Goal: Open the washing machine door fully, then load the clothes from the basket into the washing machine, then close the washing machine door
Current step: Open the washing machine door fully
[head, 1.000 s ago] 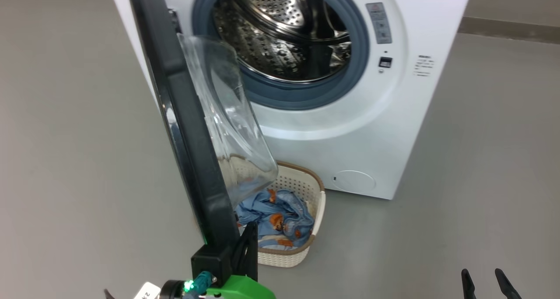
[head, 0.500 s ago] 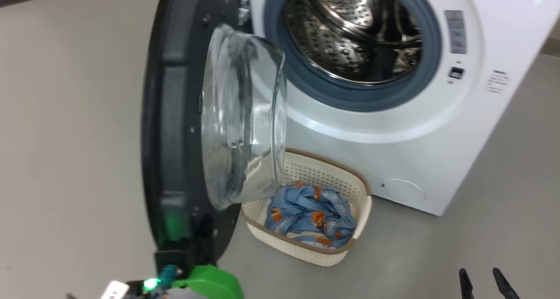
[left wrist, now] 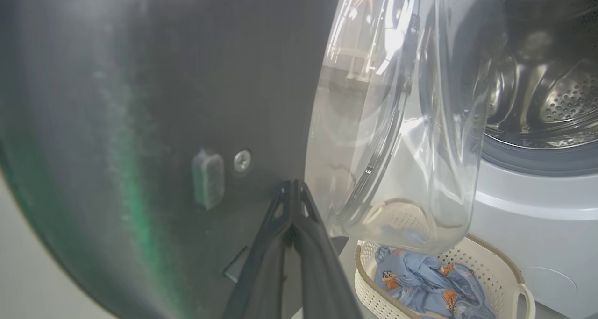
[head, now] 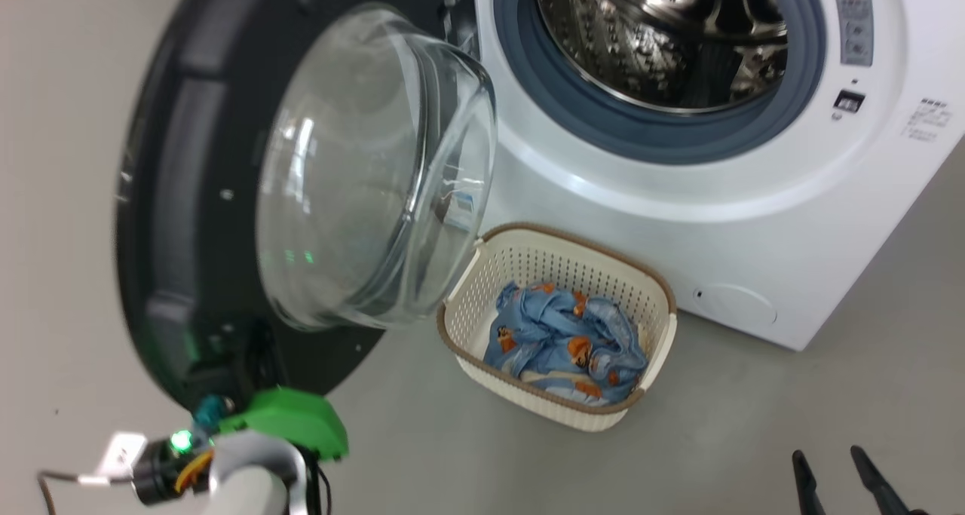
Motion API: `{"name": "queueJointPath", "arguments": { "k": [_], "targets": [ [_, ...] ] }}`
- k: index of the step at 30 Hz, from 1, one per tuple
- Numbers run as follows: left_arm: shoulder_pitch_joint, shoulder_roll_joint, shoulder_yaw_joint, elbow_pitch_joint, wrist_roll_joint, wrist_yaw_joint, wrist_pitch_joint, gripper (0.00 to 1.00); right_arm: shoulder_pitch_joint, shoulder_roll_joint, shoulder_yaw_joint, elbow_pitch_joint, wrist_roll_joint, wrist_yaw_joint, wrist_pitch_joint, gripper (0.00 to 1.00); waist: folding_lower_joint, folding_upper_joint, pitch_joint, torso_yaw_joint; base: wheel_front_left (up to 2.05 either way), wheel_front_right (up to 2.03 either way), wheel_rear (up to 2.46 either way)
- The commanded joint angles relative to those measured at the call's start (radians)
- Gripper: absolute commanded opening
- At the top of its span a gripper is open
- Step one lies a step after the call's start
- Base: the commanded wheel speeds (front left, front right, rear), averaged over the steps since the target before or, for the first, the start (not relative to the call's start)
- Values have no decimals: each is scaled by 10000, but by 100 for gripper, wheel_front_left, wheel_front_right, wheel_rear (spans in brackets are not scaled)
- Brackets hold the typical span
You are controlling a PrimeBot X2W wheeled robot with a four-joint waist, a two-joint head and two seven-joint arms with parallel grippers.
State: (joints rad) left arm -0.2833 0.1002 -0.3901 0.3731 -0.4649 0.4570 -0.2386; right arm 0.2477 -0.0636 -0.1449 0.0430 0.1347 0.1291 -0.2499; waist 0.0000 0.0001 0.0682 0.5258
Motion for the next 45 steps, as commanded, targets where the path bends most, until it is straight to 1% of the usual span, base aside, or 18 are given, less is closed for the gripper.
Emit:
{"name": "queueJointPath", "arguments": {
  "k": [1,5,11,15,23,26,32,39,45],
  "targets": [
    [-730,265,661,44,-50,76,-137,0,-323,-315,245,-296,-21,16,-118,100,0,-1,434,37,0,0,0],
    [-1474,135,1470,671,-88,177,-219,0,-492,-682,289,-392,16,16,-118,100,0,-1,926,-27,0,0,0],
    [-2083,6,3186,640,405,321,-228,0,-711,-988,342,-451,88,16,-118,100,0,-1,1431,-284,0,0,0],
    [-2341,-60,4246,733,839,182,-229,0,-812,-1065,416,-416,153,16,-118,100,0,-1,1589,-508,0,0,0],
    [-3100,-10,5957,1792,1691,-66,-230,0,-1089,-1086,506,-306,239,16,-118,100,0,-1,1721,-898,0,0,0],
    [-3290,10,6376,2100,1926,-110,-230,0,-1103,-1049,507,-274,242,16,-118,100,0,-1,1715,-971,0,0,0],
    [-3471,33,6987,2551,2336,-344,-231,0,-1150,-970,520,-161,256,16,-118,100,0,-1,1612,-1042,0,0,0],
    [-3405,-63,7346,2805,2620,-643,-231,0,-1057,-775,530,-19,274,16,-118,100,0,-1,1195,-954,0,0,0],
    [-2967,-242,7573,2590,2818,-987,-231,0,-943,-482,620,105,347,16,-118,100,0,-1,480,-871,0,0,0]
  ]
}}
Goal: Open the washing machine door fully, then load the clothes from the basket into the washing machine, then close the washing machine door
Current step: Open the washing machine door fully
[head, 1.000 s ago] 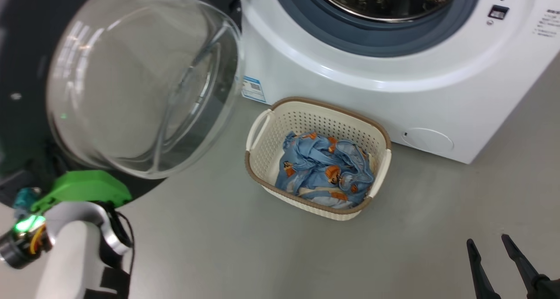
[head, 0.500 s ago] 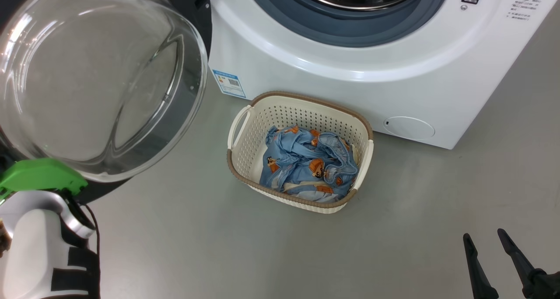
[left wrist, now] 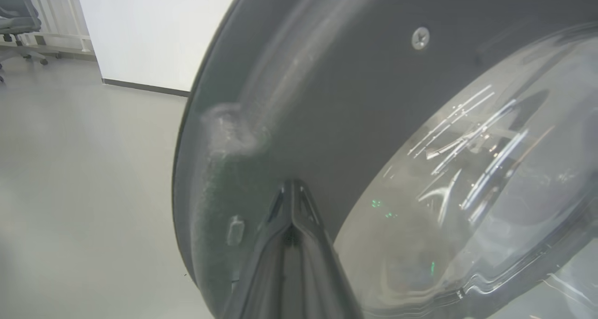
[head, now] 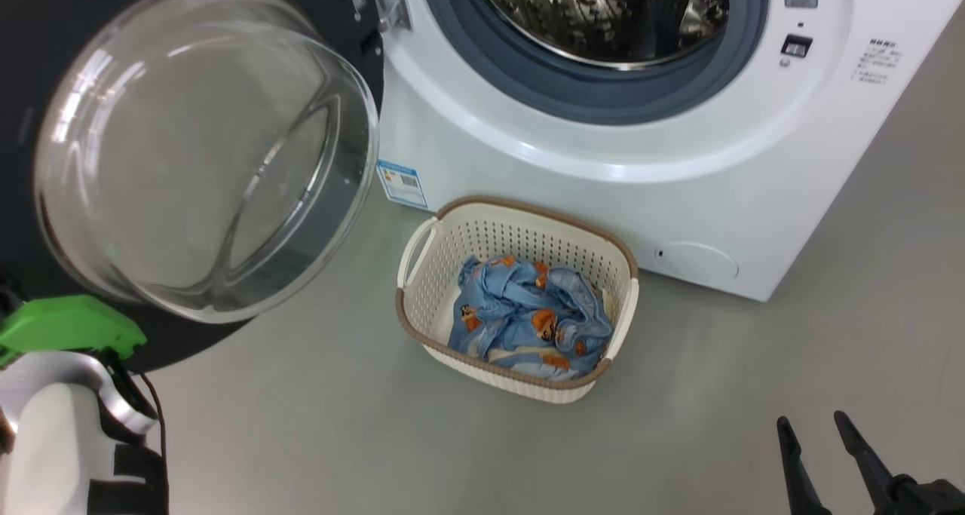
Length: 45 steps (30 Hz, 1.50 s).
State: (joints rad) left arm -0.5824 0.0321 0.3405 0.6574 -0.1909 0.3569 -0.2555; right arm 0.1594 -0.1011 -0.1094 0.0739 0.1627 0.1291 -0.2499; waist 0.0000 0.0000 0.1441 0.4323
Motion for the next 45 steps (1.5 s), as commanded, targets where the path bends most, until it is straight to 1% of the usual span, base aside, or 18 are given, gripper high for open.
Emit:
{"name": "queueJointPath", "arguments": {
  "k": [1,8,11,13,14,15,16,17,18,19,24,26,30,33,37,38,41,45],
  "targets": [
    [122,403,267,-338,116,-37,-62,0,-30,-53,267,-175,67,16,-118,100,0,0,-418,80,0,0,0],
    [924,232,95,-1244,97,-628,-62,0,227,288,320,-89,64,16,-118,100,0,0,-1204,60,0,0,0],
    [1315,196,-197,-1831,-99,-958,-62,0,260,352,393,-98,50,16,-118,100,0,0,-1352,-62,0,0,0],
    [1615,189,-601,-2193,-499,-1185,-62,0,258,383,449,-111,39,16,-118,100,0,0,-1403,-199,0,0,0],
    [1774,187,-828,-2429,-689,-1213,-62,11,253,396,471,-122,36,16,-118,100,0,0,-1419,-277,0,0,0],
    [1952,186,-1088,-2670,-810,-1208,-62,31,249,410,485,-133,38,16,-118,100,0,0,-1430,-355,0,0,0],
    [2127,185,-1352,-2917,-939,-1180,-62,39,253,422,500,-133,41,16,-118,100,0,0,-1448,-433,0,0,0],
    [2301,185,-1614,-3175,-1065,-1142,-62,55,259,433,513,-131,45,16,-118,100,0,0,-1463,-516,0,0,0],
    [2468,184,-1867,-3442,-1190,-1097,-62,75,263,444,526,-131,56,16,-118,100,0,0,-1473,-604,0,0,0],
    [2622,184,-2111,-3695,-1283,-1075,-62,100,265,453,559,-126,57,16,-118,100,0,0,-1482,-694,0,0,0],
    [3264,183,-3210,-4613,-1280,-954,-62,100,237,484,664,-120,60,16,-118,100,0,0,-1517,-1219,0,0,0],
    [3448,183,-3522,-4893,-1512,-1047,-62,100,220,491,711,-127,64,16,-118,100,0,0,-1553,-1454,0,0,0],
    [3832,182,-4064,-5161,-1332,-1288,-62,100,207,500,782,-180,31,16,-118,100,0,0,-1623,-1946,0,0,0],
    [4147,182,-4404,-5229,-1358,-1626,-63,100,162,503,799,-240,2,16,-118,100,0,0,-1680,-2351,0,0,0],
    [4770,182,-4779,-5356,-1276,-2279,-63,100,57,506,890,-358,-50,16,-118,100,0,0,-1736,-2968,0,0,0],
    [4770,182,-4779,-5356,-1276,-2279,-63,100,57,506,890,-358,-50,16,-118,100,0,0,-1736,-2968,0,0,0],
    [5195,182,-4841,-5432,-1095,-2620,-63,100,6,506,932,-448,-105,16,-118,100,0,0,-1758,-3349,0,0,0],
    [5610,182,-4732,-5493,-906,-2811,-63,100,3,507,954,-543,-178,16,-118,100,0,0,-1791,-3745,0,0,0]
  ]
}}
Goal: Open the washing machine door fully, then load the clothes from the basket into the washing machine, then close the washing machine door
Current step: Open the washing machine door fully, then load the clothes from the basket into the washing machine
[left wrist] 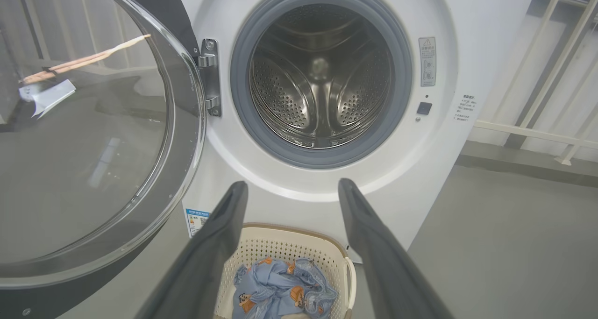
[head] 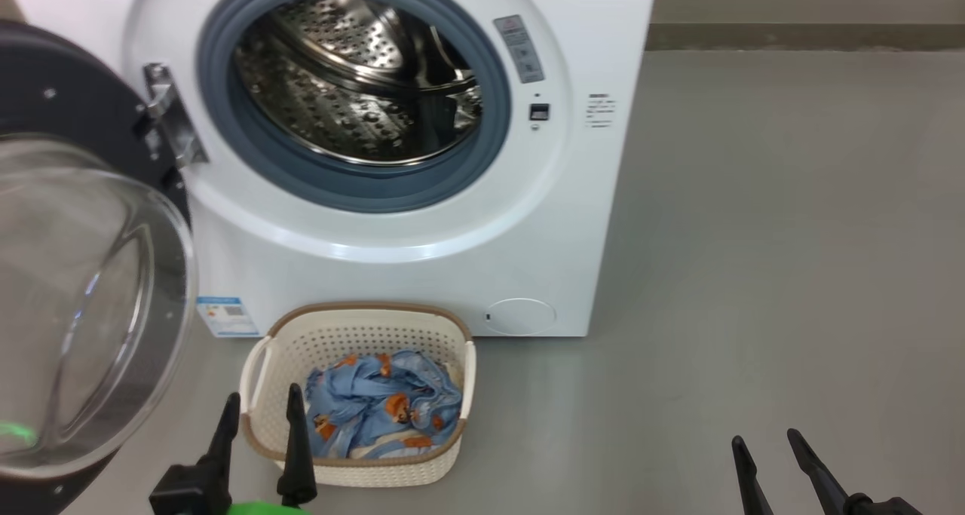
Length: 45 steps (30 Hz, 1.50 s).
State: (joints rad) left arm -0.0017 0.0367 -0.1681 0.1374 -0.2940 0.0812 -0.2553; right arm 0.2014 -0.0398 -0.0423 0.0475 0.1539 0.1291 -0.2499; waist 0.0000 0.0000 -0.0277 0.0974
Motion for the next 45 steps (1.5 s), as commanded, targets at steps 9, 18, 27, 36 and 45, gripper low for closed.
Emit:
{"name": "queueJointPath", "arguments": {
  "k": [9,18,27,36,45],
  "targets": [
    [658,136,871,-394,464,-611,-65,100,-419,-155,424,-421,-148,16,-118,100,0,0,-27,-1158,0,0,0],
    [1168,135,1387,-762,764,-703,-65,100,-405,-156,386,-509,-185,16,-118,100,0,0,53,-1680,0,0,0],
    [1371,135,1488,-977,817,-635,-65,100,-401,-140,299,-538,-175,16,-118,100,0,0,107,-1817,0,0,0],
    [1363,135,1602,-990,938,-581,-65,100,-405,-133,243,-518,-219,16,-118,100,0,0,180,-1585,0,0,0],
    [1356,135,1625,-942,896,-582,-65,100,-480,-200,343,-426,-225,16,-118,100,0,0,128,-1324,0,0,0]
  ]
}}
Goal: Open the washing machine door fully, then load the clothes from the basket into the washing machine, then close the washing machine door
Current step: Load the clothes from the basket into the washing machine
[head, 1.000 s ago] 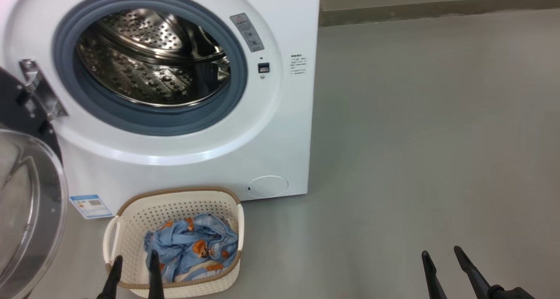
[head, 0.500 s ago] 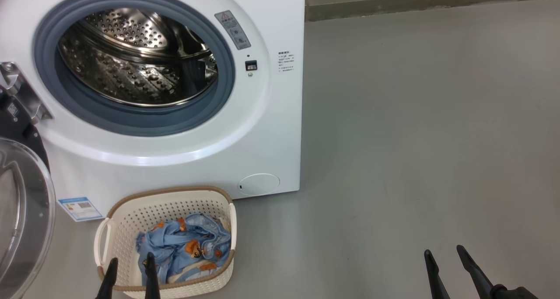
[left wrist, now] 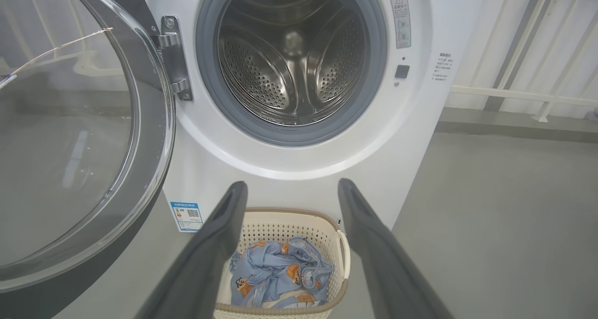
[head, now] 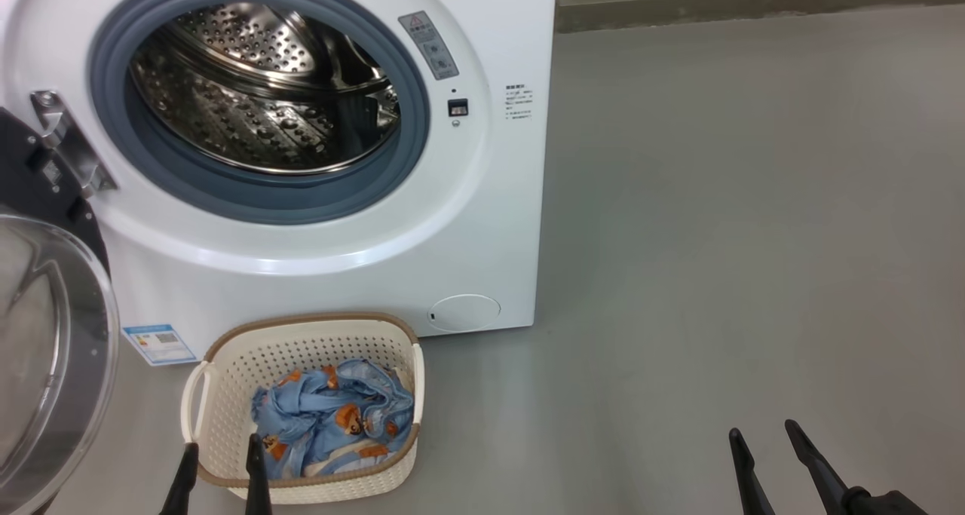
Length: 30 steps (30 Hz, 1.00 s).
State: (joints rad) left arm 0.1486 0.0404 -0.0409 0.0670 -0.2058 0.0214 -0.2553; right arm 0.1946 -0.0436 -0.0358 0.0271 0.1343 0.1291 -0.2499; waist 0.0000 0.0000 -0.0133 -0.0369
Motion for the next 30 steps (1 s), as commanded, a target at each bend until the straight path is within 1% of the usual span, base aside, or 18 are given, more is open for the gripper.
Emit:
{"name": "queueJointPath", "arguments": {
  "k": [1,12,17,25,30],
  "targets": [
    [-142,99,351,-231,11,10,-65,100,-417,-177,286,-218,-28,16,-118,100,0,0,-33,50,0,0,0],
    [-24,99,324,-232,-80,66,-65,100,-335,-231,315,-199,-21,16,-118,100,0,0,-137,315,0,0,0],
    [37,99,328,-136,-22,10,-65,100,-347,-237,336,-189,-4,16,-118,100,0,0,-136,355,22,-22,0],
    [28,99,471,-90,-33,-23,-65,100,-350,-236,329,-169,17,16,-118,100,0,0,-112,335,109,-109,0],
    [5,99,548,-117,8,57,-65,100,-339,-227,325,-161,41,16,-118,100,0,0,-93,294,139,-139,0]
  ]
}}
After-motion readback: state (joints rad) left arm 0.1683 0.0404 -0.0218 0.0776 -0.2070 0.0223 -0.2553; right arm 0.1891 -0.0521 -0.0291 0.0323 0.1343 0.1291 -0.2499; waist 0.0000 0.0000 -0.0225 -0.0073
